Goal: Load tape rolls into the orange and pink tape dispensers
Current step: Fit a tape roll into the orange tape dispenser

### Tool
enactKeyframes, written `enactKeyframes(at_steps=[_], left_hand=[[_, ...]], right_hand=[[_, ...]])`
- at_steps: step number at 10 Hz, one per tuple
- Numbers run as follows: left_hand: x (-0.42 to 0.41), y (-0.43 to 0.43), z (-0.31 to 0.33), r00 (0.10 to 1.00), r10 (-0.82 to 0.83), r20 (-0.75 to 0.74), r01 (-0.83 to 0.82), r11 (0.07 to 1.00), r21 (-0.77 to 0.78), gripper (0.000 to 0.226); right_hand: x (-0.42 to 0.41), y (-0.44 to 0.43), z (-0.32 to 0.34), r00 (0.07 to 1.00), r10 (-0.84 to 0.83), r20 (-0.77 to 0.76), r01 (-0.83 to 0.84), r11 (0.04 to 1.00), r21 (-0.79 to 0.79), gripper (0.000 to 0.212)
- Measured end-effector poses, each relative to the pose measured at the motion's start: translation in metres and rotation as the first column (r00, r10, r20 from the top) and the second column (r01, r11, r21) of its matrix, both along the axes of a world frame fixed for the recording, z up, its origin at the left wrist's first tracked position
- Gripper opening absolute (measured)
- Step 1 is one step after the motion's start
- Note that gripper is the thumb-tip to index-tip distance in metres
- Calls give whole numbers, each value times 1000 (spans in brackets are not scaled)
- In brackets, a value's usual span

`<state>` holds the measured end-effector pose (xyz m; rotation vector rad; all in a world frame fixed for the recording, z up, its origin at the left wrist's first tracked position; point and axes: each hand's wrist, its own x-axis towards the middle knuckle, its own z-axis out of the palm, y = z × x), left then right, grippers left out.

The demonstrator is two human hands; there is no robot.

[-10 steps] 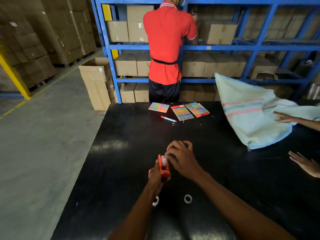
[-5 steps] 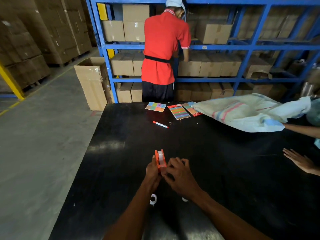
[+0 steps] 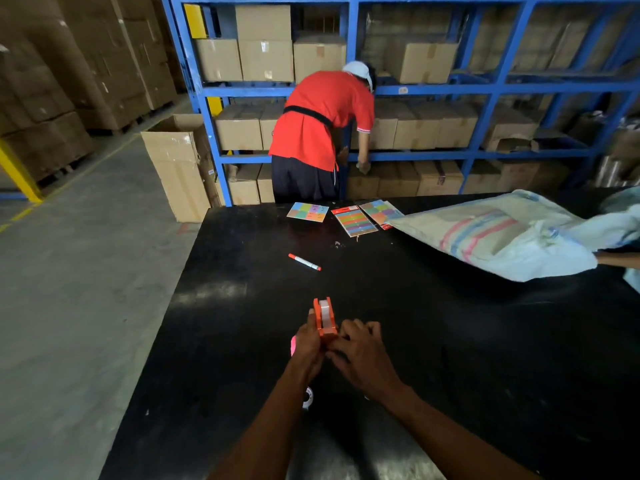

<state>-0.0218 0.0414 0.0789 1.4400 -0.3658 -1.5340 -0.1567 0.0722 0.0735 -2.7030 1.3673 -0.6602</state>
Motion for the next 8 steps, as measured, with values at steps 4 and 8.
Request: enactKeyframes(at_steps=[4,8], left_hand=[[0,10,-1,961,-207,182,223,972,-71,55],[-2,-1,-18,910,-300,287,324,945,-38,31]], right_hand=[[-15,-40,-1,879,-326,347,104,843,528,21],[-11,-50,-29,807,-421,414,8,709,705,22]])
